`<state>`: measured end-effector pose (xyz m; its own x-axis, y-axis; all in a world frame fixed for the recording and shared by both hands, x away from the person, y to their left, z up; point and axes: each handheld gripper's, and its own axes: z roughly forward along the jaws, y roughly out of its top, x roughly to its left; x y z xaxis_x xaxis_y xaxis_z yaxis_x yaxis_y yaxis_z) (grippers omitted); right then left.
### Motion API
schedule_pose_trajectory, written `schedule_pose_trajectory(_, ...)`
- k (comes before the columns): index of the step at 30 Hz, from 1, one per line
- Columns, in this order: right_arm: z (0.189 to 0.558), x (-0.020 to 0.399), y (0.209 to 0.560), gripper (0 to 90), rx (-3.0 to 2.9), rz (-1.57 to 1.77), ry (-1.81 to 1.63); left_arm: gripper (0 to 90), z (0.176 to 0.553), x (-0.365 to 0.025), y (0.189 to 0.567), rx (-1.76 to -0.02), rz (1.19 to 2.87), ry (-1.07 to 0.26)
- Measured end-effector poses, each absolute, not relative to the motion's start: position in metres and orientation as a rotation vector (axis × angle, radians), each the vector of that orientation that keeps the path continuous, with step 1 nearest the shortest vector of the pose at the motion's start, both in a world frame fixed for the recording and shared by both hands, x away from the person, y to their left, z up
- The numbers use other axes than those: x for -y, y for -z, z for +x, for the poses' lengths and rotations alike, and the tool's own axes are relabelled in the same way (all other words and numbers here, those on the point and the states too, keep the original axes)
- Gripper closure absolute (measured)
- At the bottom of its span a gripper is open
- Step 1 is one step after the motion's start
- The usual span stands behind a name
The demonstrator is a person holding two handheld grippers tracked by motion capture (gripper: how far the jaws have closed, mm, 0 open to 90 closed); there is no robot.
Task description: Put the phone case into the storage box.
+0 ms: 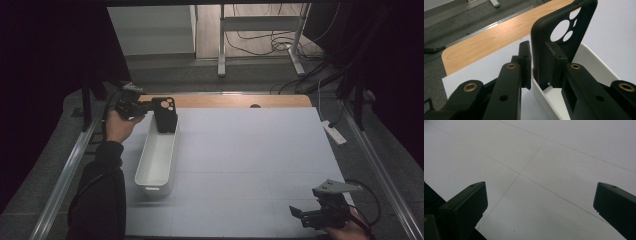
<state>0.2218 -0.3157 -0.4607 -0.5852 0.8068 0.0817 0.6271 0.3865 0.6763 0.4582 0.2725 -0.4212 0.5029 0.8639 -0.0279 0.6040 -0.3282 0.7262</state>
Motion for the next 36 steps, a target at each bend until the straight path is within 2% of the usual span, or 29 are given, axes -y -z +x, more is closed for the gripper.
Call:
schedule_pose_trajectory(14,0.222,0.315,0.461,0.0,-2.388,1.260,-0.984,59.9,0.448,-0.276,0.428,-1.213,1.990,-0.380)
schedule_pose_trajectory(28,0.221,0.315,0.461,0.0,-2.389,1.259,-0.983,47.2,0.435,-0.279,0.431,-1.209,1.968,-0.331)
schedule_pose_trajectory(36,0.222,0.315,0.461,0.0,-2.392,1.255,-0.978,36.8,0.426,-0.281,0.432,-1.207,1.961,-0.310)
